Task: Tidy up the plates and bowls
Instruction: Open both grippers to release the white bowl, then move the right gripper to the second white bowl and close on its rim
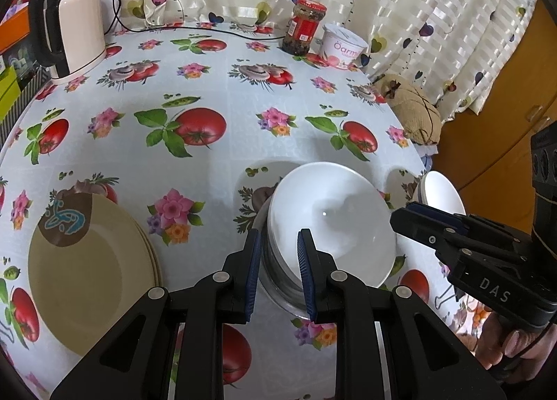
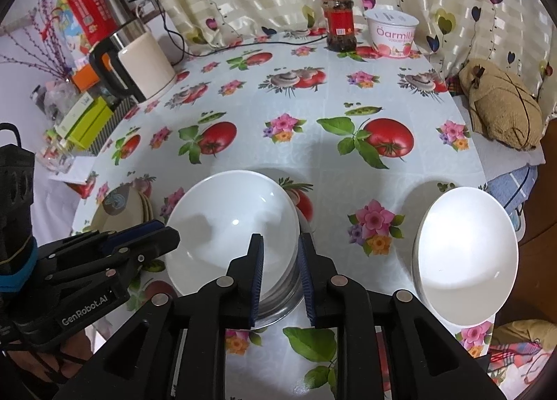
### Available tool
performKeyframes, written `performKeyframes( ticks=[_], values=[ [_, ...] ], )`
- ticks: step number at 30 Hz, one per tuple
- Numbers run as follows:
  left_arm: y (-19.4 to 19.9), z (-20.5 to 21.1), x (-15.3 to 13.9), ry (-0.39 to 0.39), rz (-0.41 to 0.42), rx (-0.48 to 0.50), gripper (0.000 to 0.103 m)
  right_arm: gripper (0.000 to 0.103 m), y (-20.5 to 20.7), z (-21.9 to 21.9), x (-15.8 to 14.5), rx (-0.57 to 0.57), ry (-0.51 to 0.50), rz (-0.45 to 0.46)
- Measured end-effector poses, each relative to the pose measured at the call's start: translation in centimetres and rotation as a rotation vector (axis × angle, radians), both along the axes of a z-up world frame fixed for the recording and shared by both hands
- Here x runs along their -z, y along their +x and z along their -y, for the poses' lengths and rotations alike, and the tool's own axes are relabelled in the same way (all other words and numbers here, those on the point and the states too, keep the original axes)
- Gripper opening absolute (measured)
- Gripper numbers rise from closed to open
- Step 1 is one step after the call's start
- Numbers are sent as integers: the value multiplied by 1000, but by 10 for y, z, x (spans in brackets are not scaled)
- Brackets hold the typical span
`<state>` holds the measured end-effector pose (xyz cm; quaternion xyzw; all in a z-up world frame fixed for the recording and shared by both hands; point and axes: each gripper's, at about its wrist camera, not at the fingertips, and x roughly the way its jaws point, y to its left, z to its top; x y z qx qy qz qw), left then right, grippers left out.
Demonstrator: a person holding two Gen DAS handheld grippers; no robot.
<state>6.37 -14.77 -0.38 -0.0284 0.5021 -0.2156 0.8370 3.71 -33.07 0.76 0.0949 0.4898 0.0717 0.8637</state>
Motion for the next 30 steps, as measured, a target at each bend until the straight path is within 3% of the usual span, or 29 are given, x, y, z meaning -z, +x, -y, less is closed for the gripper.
performKeyframes(
  ticks=[30],
  values=[
    [-6, 12, -28, -40, 66, 24, 23, 41, -16, 21, -24, 44, 12, 65]
  ],
)
